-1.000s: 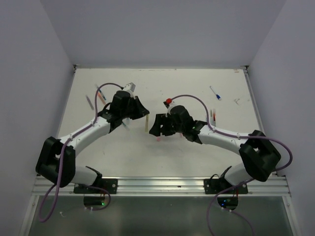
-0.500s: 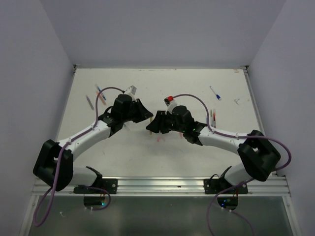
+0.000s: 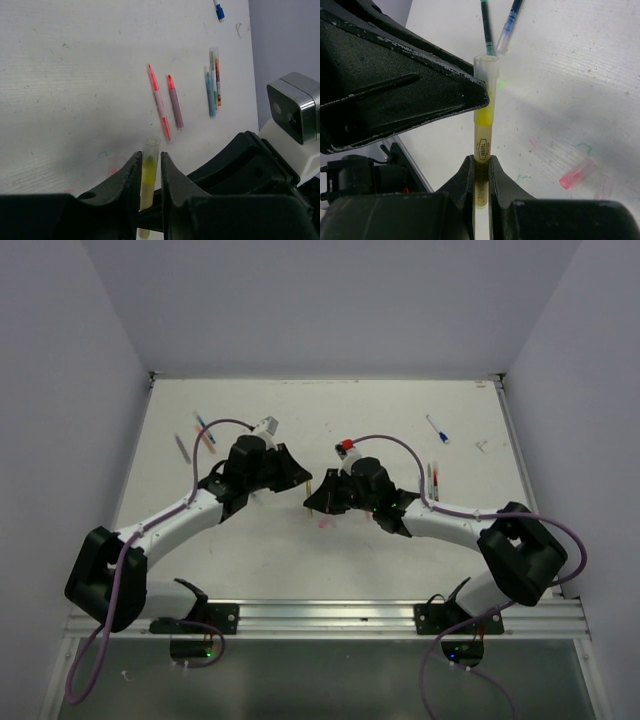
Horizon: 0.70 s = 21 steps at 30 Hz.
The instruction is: Open the pen caps
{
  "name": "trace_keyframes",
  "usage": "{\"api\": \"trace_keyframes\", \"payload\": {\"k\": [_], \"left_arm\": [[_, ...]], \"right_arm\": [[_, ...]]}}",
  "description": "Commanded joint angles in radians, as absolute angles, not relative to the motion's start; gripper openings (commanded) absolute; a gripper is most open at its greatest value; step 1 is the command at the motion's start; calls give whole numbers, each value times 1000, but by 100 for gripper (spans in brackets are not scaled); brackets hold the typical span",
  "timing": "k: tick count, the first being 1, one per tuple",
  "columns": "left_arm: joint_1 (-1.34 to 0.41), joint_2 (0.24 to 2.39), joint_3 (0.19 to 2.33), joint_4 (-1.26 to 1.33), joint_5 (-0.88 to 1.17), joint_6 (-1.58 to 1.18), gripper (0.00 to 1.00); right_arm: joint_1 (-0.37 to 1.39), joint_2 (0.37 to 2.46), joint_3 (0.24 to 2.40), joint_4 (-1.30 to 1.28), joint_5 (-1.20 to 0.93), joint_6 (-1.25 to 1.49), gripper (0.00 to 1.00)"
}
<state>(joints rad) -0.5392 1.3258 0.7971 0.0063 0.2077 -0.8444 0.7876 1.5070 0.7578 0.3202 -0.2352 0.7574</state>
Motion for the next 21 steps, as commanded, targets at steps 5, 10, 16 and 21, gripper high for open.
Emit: {"api": "trace_keyframes", "payload": {"k": [5,10,16,21], "left_arm": [[-557,1307,781,55,264,-813,37],[-557,1307,782,38,253,-801,42],[-557,1308,788,35,245,-787,17],[-557,1322,821,-39,215,-755,0]], "right_arm": [[801,1482,749,354,-282,726,0],[801,1471,744,351,-287,729,0],[799,1460,736,350,-288,730,0],[801,1447,761,276,-253,690,0]]}}
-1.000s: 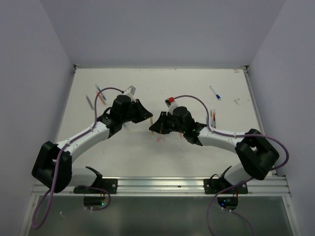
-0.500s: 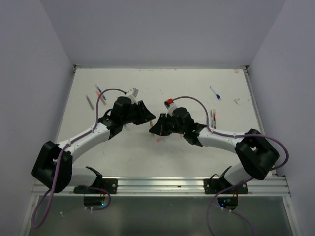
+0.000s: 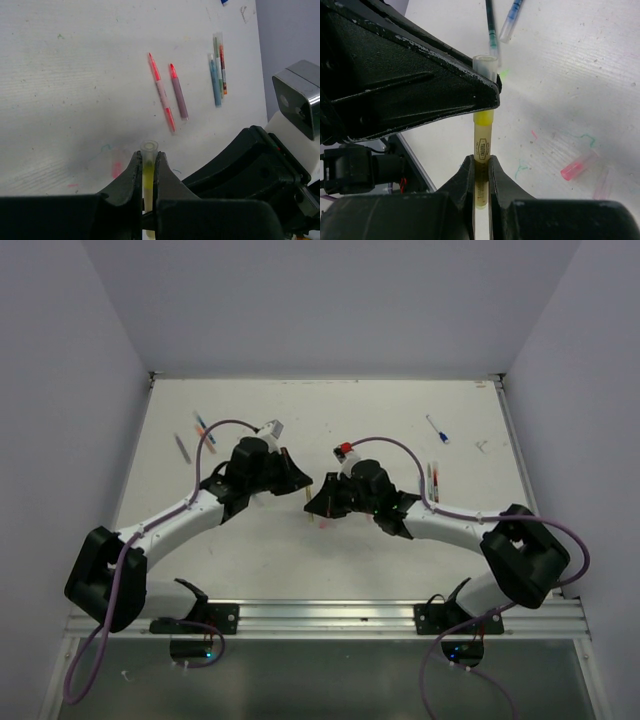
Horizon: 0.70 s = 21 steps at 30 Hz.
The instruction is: Open the pen caps
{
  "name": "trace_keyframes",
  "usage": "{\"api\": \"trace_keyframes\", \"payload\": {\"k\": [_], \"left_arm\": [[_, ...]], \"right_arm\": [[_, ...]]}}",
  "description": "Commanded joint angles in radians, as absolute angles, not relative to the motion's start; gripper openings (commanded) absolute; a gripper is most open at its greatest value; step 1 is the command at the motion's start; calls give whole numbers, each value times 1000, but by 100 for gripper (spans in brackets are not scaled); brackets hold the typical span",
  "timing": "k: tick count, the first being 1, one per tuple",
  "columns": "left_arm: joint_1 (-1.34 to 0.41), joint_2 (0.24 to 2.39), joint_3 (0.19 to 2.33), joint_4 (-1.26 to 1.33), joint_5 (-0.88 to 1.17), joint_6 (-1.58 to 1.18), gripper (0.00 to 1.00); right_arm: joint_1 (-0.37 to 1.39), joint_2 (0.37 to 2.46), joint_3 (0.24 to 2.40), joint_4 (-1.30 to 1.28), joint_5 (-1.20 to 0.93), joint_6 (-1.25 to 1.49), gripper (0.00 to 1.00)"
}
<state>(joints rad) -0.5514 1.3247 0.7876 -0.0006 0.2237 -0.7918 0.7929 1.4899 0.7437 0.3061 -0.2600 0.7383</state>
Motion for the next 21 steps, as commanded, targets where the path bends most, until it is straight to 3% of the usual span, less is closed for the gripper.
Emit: {"api": "trace_keyframes", "payload": {"k": [1,8,12,14,18,21], "left_arm": [[-557,1324,842,-60,195,-750,0],[-543,1380,1007,-208,136,-776,0],[-497,1399,1040,-192,222,-805,0],[-463,1401,1035,-170,267,-816,0],[-417,1387,999,-89,360,-799,0],[-397,1330,934,-17,348,-779,0]], "right_arm": [[807,1440,773,244,-226,672,0],[1044,1423,951,-263,478,465,0],[1129,1456,989,-356,794,422,0],[1135,1454,983,-371,814,428,0],[1077,1387,901,-267,630,411,0],[942,1329,807,-117,224,445,0]]}}
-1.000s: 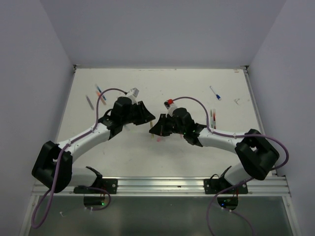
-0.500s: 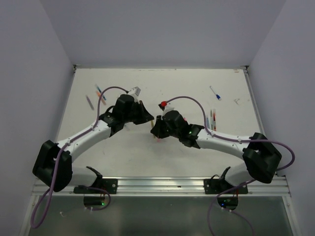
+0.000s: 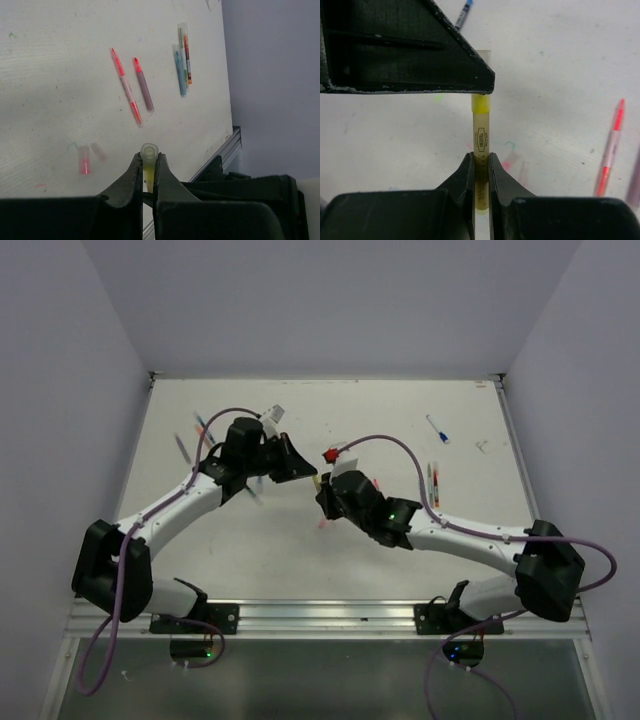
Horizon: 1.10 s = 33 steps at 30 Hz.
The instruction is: Open the pen caps
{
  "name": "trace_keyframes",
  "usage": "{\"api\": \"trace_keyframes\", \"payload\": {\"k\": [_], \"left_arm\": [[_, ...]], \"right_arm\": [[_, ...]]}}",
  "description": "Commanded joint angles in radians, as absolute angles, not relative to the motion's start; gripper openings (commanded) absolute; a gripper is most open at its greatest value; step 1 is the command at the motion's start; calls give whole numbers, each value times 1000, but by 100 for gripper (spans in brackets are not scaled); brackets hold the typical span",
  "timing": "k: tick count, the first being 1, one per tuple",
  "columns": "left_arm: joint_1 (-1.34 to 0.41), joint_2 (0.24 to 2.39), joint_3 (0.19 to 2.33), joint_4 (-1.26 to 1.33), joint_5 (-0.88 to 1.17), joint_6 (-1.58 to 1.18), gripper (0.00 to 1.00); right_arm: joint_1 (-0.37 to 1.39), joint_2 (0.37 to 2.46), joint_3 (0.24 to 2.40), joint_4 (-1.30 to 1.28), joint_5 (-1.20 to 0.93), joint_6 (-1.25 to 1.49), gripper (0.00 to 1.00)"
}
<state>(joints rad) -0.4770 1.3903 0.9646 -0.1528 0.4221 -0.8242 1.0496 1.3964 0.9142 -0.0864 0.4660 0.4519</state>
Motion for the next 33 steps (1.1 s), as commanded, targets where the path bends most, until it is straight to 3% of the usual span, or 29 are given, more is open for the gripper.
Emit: {"api": "trace_keyframes", "payload": {"k": [1,5,10,17,18,21,33], "left_arm": [[-391,1310,889,39,351,-781,0],[-364,1233,838,107,351,-793,0],[-359,1204,848,45,258,-784,0],[-359,1219,878,-144,201,-695,0],[-359,1207,826,-102,227,-702,0],[-362,1184,686,23,314,-742,0],[-584,1356,663,74,201,-759,0]], "right_arm": [[911,1310,783,-73,46,457,0],[806,1313,733,89,-284,521,0],[793,1307,722,111,-348,546,0],[733,1302,859,-294,78,457,0],[709,1328,880,-389,215,471,0],[674,1388,952,-498,371,494,0],[479,1465,954,-503,400,454,0]]}}
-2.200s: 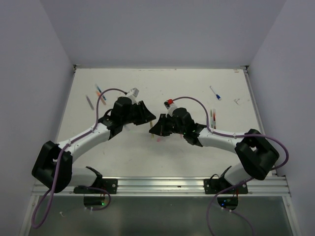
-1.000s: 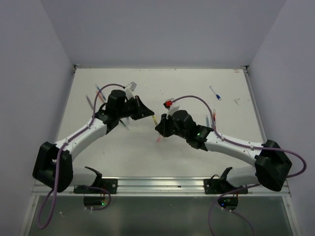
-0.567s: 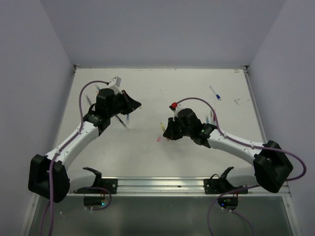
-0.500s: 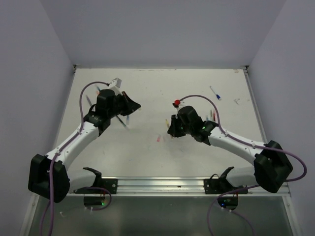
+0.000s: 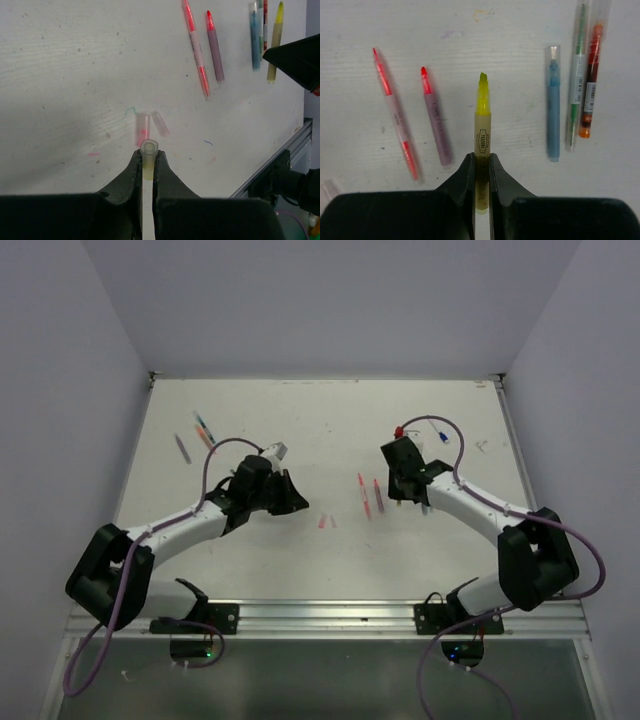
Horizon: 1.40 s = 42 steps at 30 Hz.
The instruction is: Open the pen caps
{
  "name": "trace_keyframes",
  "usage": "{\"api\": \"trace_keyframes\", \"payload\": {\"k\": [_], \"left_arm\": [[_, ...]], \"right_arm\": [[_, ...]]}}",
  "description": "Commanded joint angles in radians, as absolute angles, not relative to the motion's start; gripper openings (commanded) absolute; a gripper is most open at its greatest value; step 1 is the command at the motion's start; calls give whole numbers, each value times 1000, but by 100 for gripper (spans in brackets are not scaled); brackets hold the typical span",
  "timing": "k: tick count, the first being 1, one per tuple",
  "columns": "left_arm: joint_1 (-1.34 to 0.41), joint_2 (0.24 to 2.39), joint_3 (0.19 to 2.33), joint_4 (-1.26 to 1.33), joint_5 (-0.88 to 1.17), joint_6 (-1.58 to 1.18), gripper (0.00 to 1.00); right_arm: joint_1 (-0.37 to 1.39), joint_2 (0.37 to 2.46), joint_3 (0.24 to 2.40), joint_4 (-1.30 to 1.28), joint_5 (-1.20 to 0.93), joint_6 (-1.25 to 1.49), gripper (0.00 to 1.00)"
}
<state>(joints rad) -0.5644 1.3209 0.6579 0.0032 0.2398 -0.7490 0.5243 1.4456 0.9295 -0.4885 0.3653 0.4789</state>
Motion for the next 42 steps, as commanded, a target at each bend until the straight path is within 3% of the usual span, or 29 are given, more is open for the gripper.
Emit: {"api": "trace_keyframes", "payload": {"k": [1,13,26,37,42], "left_arm": [[-592,1382,664,77,196,-756,0],[-598,1514,675,100,175,-741,1],[-607,1543,643,150,172,-767,29],[-615,1546,618,179,167,-788,31],[-617,1510,618,169,158,-792,32]], "right_arm": [[473,1471,954,-485,391,446,0],[440,1620,940,-353,252,399,0],[440,1672,937,-295,215,391,0],[439,1697,951,-279,169,388,0],[439,1692,945,-273,160,390,12]]}}
